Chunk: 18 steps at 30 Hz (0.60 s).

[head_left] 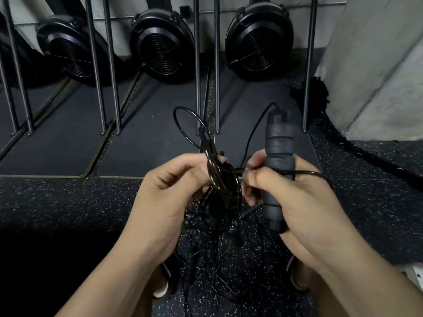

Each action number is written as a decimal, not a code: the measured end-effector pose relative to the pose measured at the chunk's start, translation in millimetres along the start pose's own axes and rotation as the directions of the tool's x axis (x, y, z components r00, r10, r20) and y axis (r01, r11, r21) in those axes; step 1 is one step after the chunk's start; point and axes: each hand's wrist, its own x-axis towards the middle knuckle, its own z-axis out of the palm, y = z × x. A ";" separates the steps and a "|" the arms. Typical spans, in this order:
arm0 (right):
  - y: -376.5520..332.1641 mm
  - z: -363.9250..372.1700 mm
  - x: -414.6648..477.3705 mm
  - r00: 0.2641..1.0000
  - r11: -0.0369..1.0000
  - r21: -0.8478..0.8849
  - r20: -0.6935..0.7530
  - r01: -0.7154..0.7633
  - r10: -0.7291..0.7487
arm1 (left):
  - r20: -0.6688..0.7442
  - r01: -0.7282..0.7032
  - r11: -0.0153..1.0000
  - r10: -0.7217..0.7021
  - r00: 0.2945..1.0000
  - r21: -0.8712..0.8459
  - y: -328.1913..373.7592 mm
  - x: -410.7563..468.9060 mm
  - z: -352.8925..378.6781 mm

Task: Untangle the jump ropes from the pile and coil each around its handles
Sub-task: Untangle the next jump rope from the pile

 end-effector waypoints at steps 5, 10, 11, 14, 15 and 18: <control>2.3 -3.2 -0.1 0.996 0.996 -0.013 -0.019 0.089 -0.090 | 0.005 -0.012 1.000 0.012 1.000 0.003 -1.4 0.2 0.6; 9.0 -1.8 -0.3 0.993 0.974 -0.203 -0.048 0.100 -0.112 | -0.055 -0.085 0.974 0.098 0.994 0.208 -7.7 -2.3 3.1; 9.8 -0.1 -0.2 0.994 0.975 -0.211 -0.057 0.076 -0.090 | -0.053 -0.093 0.962 0.110 0.993 0.255 -7.5 -3.2 4.9; 9.1 2.6 1.2 0.993 0.992 -0.107 -0.104 -0.063 0.052 | -0.058 -0.092 0.938 0.117 0.991 0.333 -6.2 -5.5 6.6; 7.3 1.7 2.0 0.987 0.990 -0.050 -0.100 -0.130 0.125 | -0.053 -0.094 0.932 0.119 0.991 0.349 -6.0 -5.3 5.5; 0.1 -2.9 3.7 0.948 0.942 0.105 0.016 -0.319 0.319 | -0.033 -0.102 0.914 0.125 0.992 0.394 -4.8 -4.4 3.6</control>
